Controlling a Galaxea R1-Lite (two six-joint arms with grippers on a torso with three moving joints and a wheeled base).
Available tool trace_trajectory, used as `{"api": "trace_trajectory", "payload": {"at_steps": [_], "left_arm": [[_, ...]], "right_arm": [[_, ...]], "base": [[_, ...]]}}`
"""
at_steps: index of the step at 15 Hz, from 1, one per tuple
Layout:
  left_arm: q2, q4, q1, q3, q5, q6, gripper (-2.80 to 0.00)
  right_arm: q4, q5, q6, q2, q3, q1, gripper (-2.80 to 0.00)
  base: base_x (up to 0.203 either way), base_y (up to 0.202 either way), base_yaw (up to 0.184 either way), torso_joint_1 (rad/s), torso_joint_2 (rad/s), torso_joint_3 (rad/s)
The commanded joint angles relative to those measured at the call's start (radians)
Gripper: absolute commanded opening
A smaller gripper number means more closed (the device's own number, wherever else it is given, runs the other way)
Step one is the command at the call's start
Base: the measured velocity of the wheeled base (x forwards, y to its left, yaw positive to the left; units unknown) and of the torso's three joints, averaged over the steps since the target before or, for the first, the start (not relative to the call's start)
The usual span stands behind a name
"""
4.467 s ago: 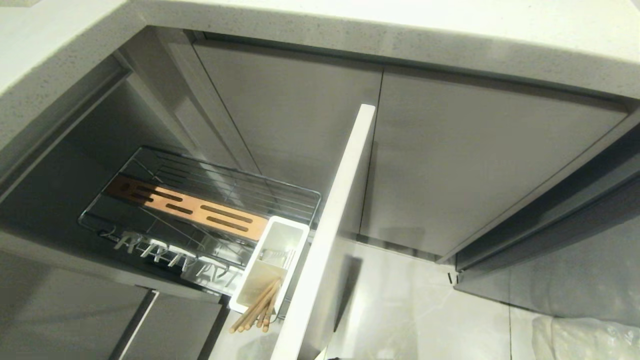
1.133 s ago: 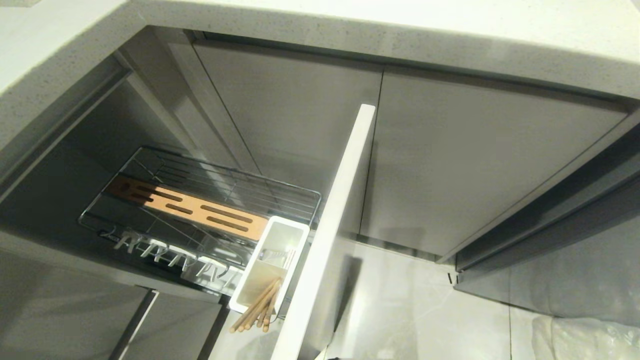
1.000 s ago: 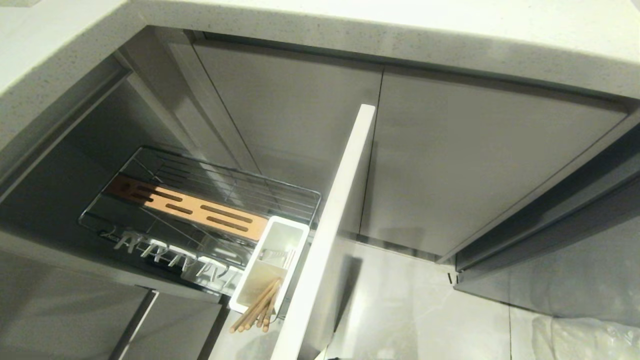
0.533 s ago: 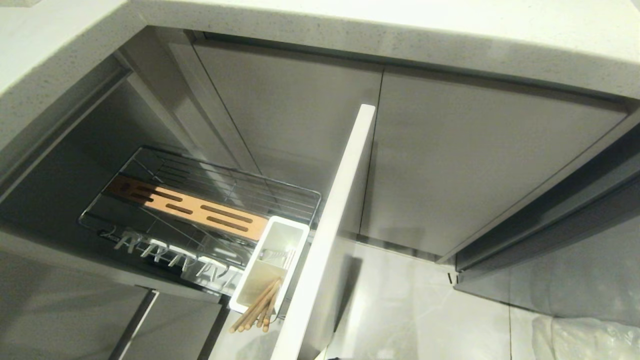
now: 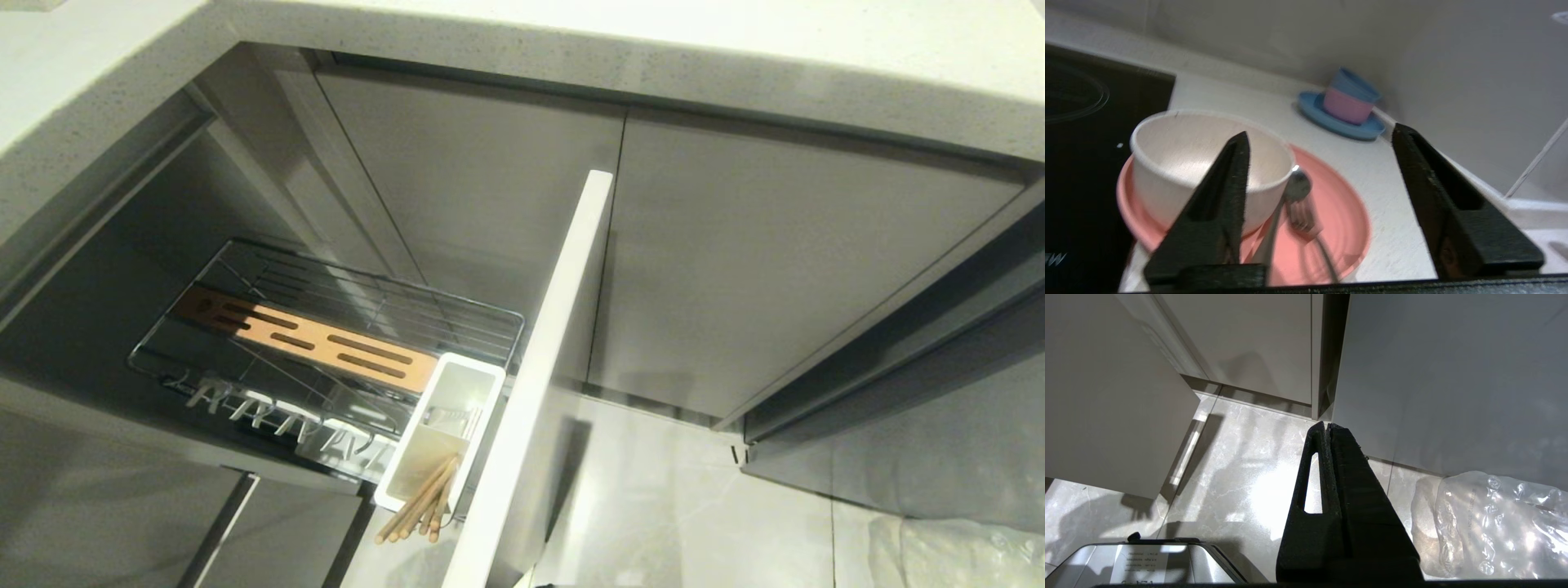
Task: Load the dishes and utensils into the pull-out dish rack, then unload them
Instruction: Take the spoon out of the cupboard, then take the chopsticks out of the cupboard
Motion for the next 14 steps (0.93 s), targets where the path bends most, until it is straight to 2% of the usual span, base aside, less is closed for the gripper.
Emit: {"api": "trace_trajectory", "payload": {"at_steps": [1,4,5,8,10,12,14], "left_arm": [[-0.001,-0.002,-0.003,-0.051,-0.001,0.002,0.00],[0.001,0.033,-0.008,-0.183,-0.085,0.031,0.00],[0.002,0.064,-0.014,-0.238,-0.116,0.037,-2.80],[0.015,0.231,-0.070,-0.469,-0.219,0.045,-2.80],[0.042,0.398,-0.158,-0.643,-0.276,0.044,-2.80],[0.091,0.625,-0.317,-0.803,-0.297,0.040,-2.80],[0.127,0.799,-0.512,-0.870,-0.300,0.031,-2.80]], "right_arm": [[0.000,0.000,0.000,0.001,0.000,0.000,-2.80],[0.000,0.000,0.000,0.001,0.000,0.000,-2.80],[0.000,0.000,0.000,0.001,0.000,0.000,-2.80],[0.000,0.000,0.000,0.001,0.000,0.000,-2.80],[0.000,0.000,0.000,0.001,0.000,0.000,-2.80],[0.000,0.000,0.000,0.001,0.000,0.000,-2.80],[0.000,0.000,0.000,0.001,0.000,0.000,-2.80]], "base": [[0.000,0.000,0.000,0.000,0.00,0.000],[0.000,0.000,0.000,0.000,0.00,0.000],[0.000,0.000,0.000,0.000,0.00,0.000],[0.000,0.000,0.000,0.000,0.00,0.000],[0.000,0.000,0.000,0.000,0.00,0.000],[0.000,0.000,0.000,0.000,0.00,0.000],[0.000,0.000,0.000,0.000,0.00,0.000]]}}
